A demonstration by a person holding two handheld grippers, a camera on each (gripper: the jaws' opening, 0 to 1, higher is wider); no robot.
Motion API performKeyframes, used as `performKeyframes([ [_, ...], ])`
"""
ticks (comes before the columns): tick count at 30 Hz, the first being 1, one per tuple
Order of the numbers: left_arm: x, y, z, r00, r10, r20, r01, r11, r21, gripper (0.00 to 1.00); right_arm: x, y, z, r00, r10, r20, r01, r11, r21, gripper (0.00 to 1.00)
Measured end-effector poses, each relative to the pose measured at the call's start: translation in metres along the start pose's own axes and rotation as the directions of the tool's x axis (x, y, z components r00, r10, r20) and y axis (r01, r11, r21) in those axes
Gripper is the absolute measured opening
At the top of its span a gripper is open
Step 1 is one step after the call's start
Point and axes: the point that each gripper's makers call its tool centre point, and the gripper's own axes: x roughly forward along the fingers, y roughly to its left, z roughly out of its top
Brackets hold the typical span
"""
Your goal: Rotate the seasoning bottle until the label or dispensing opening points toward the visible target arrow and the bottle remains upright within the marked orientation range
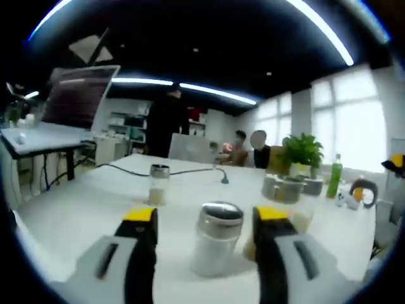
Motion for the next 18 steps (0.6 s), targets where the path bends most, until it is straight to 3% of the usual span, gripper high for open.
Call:
performKeyframes([
  [8, 0.005, -0.011, 0.002, 0.998, 0.036, 0.048, -0.039, 0.997, 0.063, 0.5, 0.0, -0.002, -0.001, 1.0, -0.004, 0.0, 0.004, 1.0, 0.007, 0.55],
  [16, 0.01, -0.009, 0.001, 0.997, 0.06, 0.058, -0.065, 0.994, 0.085, 0.51, 0.0, 0.0, -0.001, 1.0, 0.0, 0.002, 0.0, 1.0, 0.004, 0.55],
  [18, 0.011, -0.009, 0.001, 0.996, 0.061, 0.057, -0.066, 0.994, 0.089, 0.47, 0.0, 0.0, -0.001, 1.0, 0.0, 0.001, 0.0, 1.0, 0.005, 0.55],
])
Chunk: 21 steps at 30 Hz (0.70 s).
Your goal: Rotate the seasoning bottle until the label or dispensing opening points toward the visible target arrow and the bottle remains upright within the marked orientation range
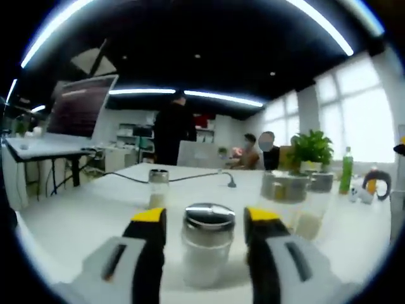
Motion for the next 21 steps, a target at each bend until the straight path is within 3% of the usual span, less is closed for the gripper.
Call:
performKeyframes([
  [4, 0.0002, -0.0025, 0.0015, 1.0, -0.013, 0.007, 0.013, 1.0, 0.015, 0.35, 0.0001, -0.0001, 0.0, 1.0, 0.0, 0.0, 0.0, 1.0, 0.0, 0.55],
  [9, 0.0006, -0.0025, 0.0013, 1.0, -0.017, 0.007, 0.017, 1.0, 0.022, 0.34, -0.0002, -0.0001, 0.0, 1.0, 0.002, -0.001, -0.002, 1.0, 0.001, 0.55],
  [21, -0.0001, -0.0036, 0.0012, 0.996, -0.092, 0.003, 0.092, 0.995, 0.026, 0.34, -0.0006, 0.0004, 0.0007, 1.0, 0.002, 0.0, -0.002, 1.0, 0.0, 0.54],
])
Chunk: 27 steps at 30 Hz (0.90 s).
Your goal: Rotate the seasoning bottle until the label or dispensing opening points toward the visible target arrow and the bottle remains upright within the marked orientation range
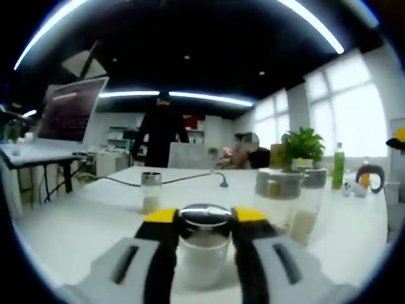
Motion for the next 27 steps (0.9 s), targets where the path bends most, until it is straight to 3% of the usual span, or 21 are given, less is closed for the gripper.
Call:
performKeyframes([
  [9, -0.002, -0.004, 0.0, 0.995, -0.099, 0.008, 0.099, 0.995, 0.0, 0.34, 0.001, 0.002, -0.002, 1.0, 0.006, -0.006, -0.006, 1.0, -0.003, 0.54],
  [17, -0.001, -0.007, -0.001, 0.974, -0.227, 0.013, 0.227, 0.974, -0.003, 0.34, 0.0, 0.0, -0.001, 1.0, -0.002, -0.002, 0.002, 1.0, -0.003, 0.54],
  [26, 0.0, -0.012, -0.002, 0.922, -0.387, -0.017, 0.387, 0.922, -0.005, 0.34, 0.002, 0.002, -0.003, 1.0, 0.004, -0.009, -0.004, 1.0, -0.004, 0.54],
  [27, 0.0, -0.014, -0.002, 0.911, -0.412, -0.019, 0.412, 0.911, -0.002, 0.34, 0.002, 0.003, -0.003, 1.0, 0.008, -0.011, -0.008, 1.0, -0.005, 0.54],
])
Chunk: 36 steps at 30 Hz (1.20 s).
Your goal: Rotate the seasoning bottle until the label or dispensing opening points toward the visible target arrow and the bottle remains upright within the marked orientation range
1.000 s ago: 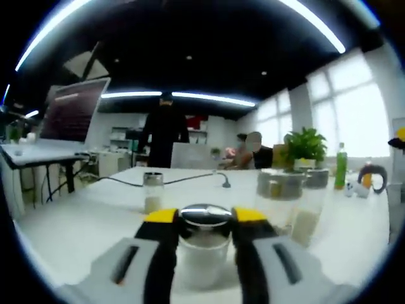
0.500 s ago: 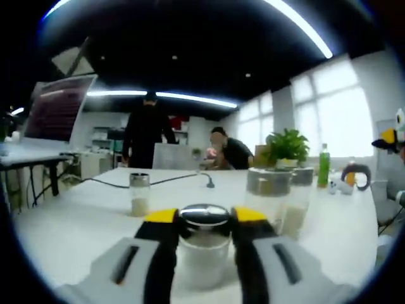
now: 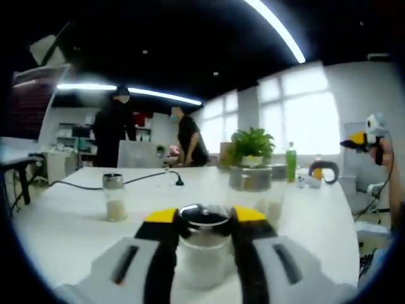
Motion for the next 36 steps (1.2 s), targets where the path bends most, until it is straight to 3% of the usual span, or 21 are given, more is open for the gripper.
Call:
performKeyframes([
  [7, 0.001, -0.002, 0.0, 0.997, -0.083, -0.002, 0.083, 0.997, -0.004, 0.34, 0.0, 0.0, 0.0, 1.0, 0.003, -0.002, -0.003, 1.0, -0.008, 0.54],
  [12, 0.002, -0.004, 0.0, 0.983, -0.185, -0.003, 0.184, 0.983, -0.017, 0.34, 0.0, 0.001, -0.001, 1.0, 0.002, -0.011, -0.002, 1.0, -0.015, 0.54],
  [14, 0.002, -0.005, 0.0, 0.979, -0.202, -0.012, 0.202, 0.979, -0.01, 0.34, -0.001, 0.005, 0.007, 0.999, 0.024, 0.032, -0.022, 0.997, -0.07, 0.51],
  [17, 0.001, -0.006, -0.001, 0.974, -0.226, -0.019, 0.226, 0.974, -0.014, 0.34, -0.002, 0.01, 0.008, 0.999, 0.034, 0.037, -0.031, 0.997, -0.074, 0.46],
  [24, 0.001, -0.009, -0.002, 0.954, -0.295, -0.052, 0.296, 0.955, 0.004, 0.34, 0.0, 0.012, 0.003, 0.998, 0.055, 0.01, -0.055, 0.998, -0.043, 0.65],
  [26, 0.001, -0.01, -0.002, 0.948, -0.312, -0.067, 0.314, 0.949, 0.012, 0.34, 0.0, 0.011, 0.004, 0.999, 0.045, 0.014, -0.044, 0.996, -0.076, 0.69],
  [30, 0.0, -0.011, -0.003, 0.938, -0.337, -0.081, 0.339, 0.941, 0.013, 0.34, 0.0, 0.003, 0.005, 1.0, -0.001, 0.024, 0.004, 0.993, -0.117, 0.83],
  [36, 0.0, -0.013, -0.004, 0.927, -0.365, -0.09, 0.367, 0.93, 0.002, 0.34, 0.002, -0.019, -0.007, 0.995, -0.101, -0.029, 0.095, 0.983, -0.155, 0.99],
])
